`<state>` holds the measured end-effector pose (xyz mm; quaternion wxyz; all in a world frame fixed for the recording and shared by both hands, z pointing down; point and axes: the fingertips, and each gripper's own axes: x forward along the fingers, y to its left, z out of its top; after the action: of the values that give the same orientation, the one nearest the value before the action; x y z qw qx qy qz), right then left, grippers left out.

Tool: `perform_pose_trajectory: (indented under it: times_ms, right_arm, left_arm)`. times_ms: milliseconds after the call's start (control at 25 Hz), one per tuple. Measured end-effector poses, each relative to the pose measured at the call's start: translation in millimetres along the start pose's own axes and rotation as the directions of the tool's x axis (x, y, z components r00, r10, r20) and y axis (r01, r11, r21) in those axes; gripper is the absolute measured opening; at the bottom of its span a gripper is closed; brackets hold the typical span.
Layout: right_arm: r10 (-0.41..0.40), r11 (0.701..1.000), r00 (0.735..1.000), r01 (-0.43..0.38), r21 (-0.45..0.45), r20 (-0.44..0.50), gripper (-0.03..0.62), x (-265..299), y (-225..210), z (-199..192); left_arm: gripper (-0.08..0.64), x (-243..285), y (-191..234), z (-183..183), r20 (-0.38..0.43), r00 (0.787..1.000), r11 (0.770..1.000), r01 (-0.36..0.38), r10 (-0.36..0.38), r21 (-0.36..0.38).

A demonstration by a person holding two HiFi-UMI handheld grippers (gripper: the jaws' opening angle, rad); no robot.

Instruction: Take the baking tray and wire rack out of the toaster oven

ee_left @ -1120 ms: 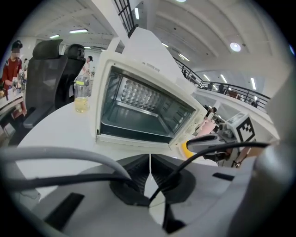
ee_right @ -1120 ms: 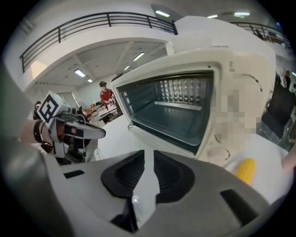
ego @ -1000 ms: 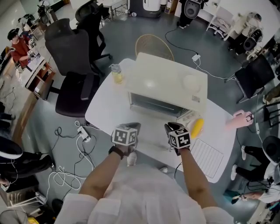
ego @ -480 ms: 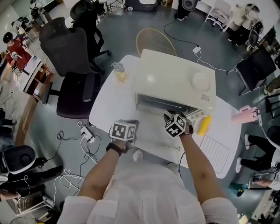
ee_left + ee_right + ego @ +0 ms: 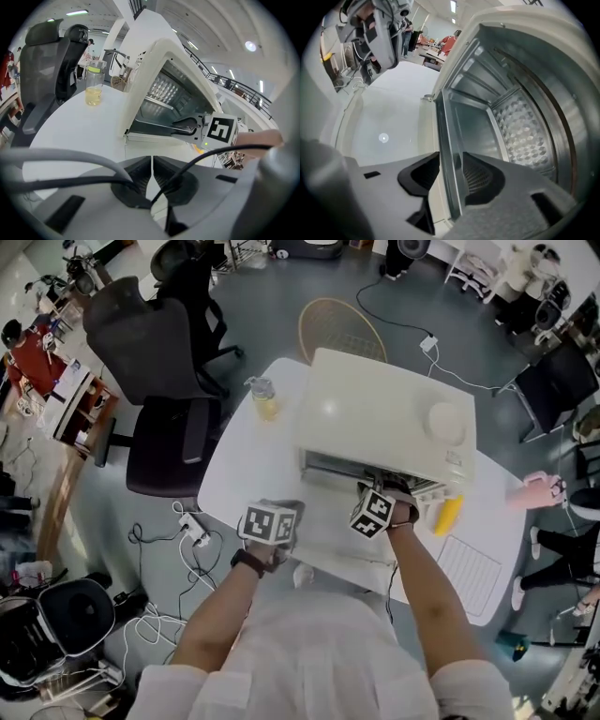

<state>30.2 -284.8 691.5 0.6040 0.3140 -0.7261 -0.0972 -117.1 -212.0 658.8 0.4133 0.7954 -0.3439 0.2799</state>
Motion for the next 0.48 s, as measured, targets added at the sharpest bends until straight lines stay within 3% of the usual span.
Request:
perform_pose_trajectory:
  times_ms: [160,280,480]
  right_arm:
    - [-0.028,0.999,0.999,0.028,-0.035,-0.016,0.16,2.7,-9.2,3.4]
    - [0.007,0.999,0.999,-0.01,-0.049,-0.053,0.16,11.8,-6.0,0.4]
    - [-0.01,0.998,0.998,0.006,-0.055,-0.066,0.074,15.4,-2.9,-2.6]
  left_arm:
    - [0.014,-1.1,3.5,0.8,-0.005,1.0,1.0,0.0,0.0,-0.005]
    - [0.014,-0.9,3.4,0.9,-0.009,1.0,1.0,0.003,-0.003,-0.001]
    - [0.014,-0.7,8.8,-5.9,-0.021,1.0,1.0,0.005,-0.005,-0.006]
